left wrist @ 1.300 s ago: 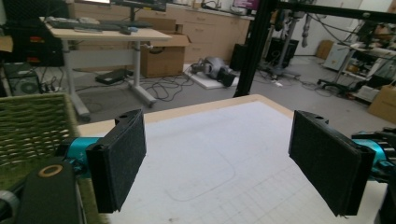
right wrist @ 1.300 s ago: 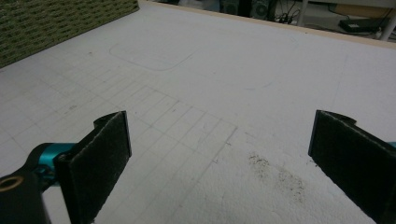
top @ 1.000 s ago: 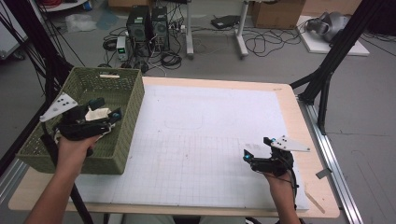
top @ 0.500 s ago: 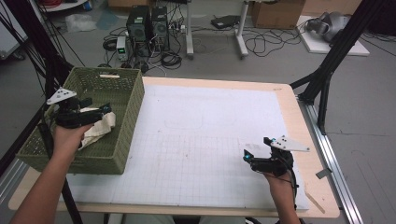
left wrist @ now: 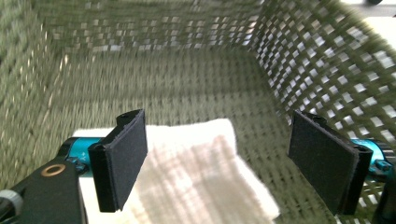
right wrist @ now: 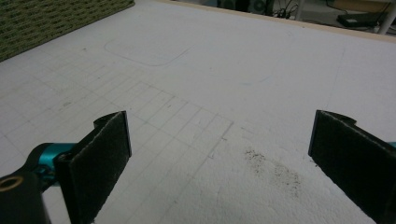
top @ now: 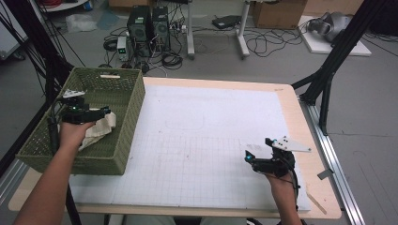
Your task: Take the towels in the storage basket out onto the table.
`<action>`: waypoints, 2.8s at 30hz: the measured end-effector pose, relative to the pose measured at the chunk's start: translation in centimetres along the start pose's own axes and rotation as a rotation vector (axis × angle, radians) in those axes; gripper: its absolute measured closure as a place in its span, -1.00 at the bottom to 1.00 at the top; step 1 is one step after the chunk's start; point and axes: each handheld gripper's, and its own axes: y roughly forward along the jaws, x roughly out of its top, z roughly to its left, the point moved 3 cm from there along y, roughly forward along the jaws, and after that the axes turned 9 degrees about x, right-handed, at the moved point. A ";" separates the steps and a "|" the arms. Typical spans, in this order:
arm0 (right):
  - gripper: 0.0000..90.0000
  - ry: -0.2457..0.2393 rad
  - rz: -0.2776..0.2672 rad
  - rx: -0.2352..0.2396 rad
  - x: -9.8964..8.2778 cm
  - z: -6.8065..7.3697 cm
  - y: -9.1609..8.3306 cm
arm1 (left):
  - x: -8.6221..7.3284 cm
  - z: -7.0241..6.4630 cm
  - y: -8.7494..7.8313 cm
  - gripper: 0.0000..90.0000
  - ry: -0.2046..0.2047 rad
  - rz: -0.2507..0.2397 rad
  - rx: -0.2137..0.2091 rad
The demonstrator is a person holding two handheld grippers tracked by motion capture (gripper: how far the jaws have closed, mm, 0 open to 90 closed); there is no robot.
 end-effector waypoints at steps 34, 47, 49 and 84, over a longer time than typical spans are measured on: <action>-0.89 0.007 0.011 0.007 -0.2 -0.1 0.0 | -3.7 0.8 2.7 0.65 0.139 0.421 0.164; -0.89 0.030 0.005 0.000 -0.3 -0.4 -0.4 | -1.7 1.2 1.1 0.77 -0.031 0.235 0.086; -0.89 0.028 0.001 -0.001 -0.3 -0.4 -0.5 | -1.1 1.3 0.5 0.77 -0.071 0.166 0.058; -0.89 0.021 0.018 0.003 -0.4 -0.2 -0.1 | 3.7 -1.5 -9.6 0.77 -0.026 -0.519 -0.243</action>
